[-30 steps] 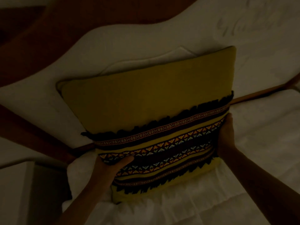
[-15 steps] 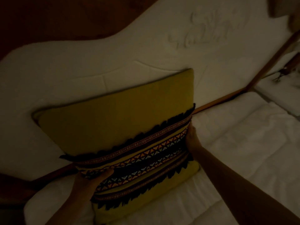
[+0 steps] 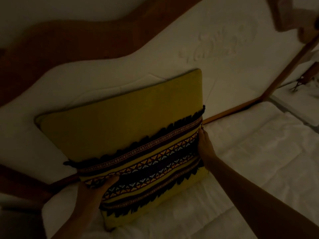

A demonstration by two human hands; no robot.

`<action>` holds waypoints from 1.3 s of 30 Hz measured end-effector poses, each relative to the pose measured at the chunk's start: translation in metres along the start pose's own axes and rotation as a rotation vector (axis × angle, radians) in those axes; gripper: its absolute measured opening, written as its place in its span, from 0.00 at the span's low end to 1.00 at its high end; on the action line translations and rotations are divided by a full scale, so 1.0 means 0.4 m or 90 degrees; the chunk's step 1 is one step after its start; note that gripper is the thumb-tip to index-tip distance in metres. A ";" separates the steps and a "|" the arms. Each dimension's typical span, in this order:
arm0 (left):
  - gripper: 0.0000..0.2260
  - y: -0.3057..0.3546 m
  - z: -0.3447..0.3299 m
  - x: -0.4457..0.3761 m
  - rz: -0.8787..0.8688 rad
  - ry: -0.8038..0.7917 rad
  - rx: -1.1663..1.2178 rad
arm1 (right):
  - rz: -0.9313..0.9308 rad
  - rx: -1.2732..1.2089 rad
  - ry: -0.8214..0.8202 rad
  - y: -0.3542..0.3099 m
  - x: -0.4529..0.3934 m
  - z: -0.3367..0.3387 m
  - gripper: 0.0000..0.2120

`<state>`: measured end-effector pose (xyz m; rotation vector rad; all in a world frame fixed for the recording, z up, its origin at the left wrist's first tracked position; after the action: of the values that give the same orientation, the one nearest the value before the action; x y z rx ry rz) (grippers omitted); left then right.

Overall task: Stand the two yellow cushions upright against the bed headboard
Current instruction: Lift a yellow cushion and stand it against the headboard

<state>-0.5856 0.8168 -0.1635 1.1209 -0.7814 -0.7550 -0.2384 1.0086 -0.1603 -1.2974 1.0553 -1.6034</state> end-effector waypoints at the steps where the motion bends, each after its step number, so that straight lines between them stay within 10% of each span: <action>1: 0.40 -0.004 -0.004 -0.002 -0.007 -0.010 0.002 | 0.004 0.005 -0.001 0.008 -0.005 -0.005 0.30; 21: 0.38 -0.033 -0.057 -0.070 -0.027 -0.092 -0.037 | 0.120 0.035 0.040 0.062 -0.057 -0.019 0.28; 33: 0.65 -0.004 0.004 -0.031 0.072 -0.077 -0.067 | 0.141 0.044 -0.022 -0.051 0.132 0.003 0.27; 39: 0.73 0.091 0.015 0.081 0.043 -0.107 -0.221 | 0.175 0.298 -0.052 -0.085 0.377 0.136 0.35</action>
<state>-0.5691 0.7962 -0.1220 0.7236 -0.7891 -0.8970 -0.2104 0.8721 -0.0738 -0.8560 0.7131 -1.4594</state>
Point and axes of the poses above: each hand's wrist, its own x-axis away from the middle knuckle, its own z-axis out of the back of the hand, y = z × x, the point moved 3 cm from there along -x, towards the middle knuckle, and after that the axes turned 11 degrees about -x, right-handed, at the moved point
